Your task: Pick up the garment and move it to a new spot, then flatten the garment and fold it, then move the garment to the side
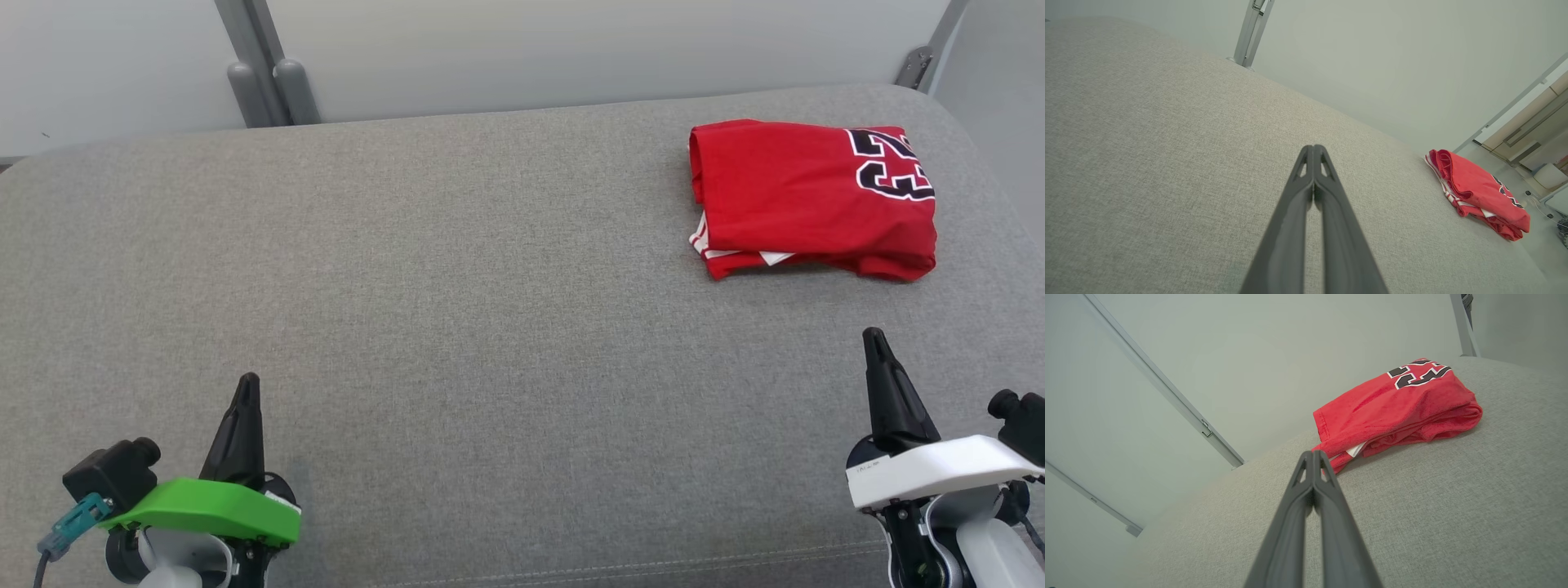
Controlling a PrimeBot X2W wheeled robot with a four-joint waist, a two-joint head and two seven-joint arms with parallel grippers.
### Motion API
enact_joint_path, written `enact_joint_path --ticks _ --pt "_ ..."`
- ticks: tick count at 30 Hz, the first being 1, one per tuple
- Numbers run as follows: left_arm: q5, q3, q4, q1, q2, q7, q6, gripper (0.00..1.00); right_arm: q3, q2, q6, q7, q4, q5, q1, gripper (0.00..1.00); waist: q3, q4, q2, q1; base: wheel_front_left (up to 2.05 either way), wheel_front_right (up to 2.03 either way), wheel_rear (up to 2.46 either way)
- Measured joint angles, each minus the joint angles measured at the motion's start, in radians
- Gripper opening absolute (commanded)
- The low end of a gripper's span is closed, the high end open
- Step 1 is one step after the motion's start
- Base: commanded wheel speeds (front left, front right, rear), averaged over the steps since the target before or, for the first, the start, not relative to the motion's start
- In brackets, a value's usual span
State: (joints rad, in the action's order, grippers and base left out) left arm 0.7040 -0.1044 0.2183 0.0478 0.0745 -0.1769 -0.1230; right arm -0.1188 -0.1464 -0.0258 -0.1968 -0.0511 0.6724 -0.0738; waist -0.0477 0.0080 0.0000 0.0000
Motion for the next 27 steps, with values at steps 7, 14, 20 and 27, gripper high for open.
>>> enact_joint_path --ticks 7,14,20,27 --pt "0.086 0.01 0.002 0.0 -0.002 0.024 0.0 0.0 0.016 0.002 -0.001 0.022 -0.014 0.082 0.003 0.0 0.004 0.0 0.0 0.0 0.0 0.0 0.0" --pt "0.161 0.025 0.006 0.0 -0.002 0.046 0.0 0.0 0.031 0.004 -0.009 0.043 -0.03 0.167 0.008 0.0 0.007 -0.001 0.0 0.0 0.0 0.0 0.0" --pt "0.226 0.036 0.011 0.0 -0.002 0.064 0.0 0.0 0.043 0.007 -0.017 0.059 -0.044 0.241 0.016 0.0 0.011 -0.002 0.0 0.0 0.0 0.0 0.0" --pt "0.297 0.046 0.017 0.0 -0.003 0.09 0.0 0.0 0.057 0.013 -0.021 0.082 -0.062 0.324 0.027 0.0 0.014 -0.002 0.0 0.0 0.0 0.0 0.0"
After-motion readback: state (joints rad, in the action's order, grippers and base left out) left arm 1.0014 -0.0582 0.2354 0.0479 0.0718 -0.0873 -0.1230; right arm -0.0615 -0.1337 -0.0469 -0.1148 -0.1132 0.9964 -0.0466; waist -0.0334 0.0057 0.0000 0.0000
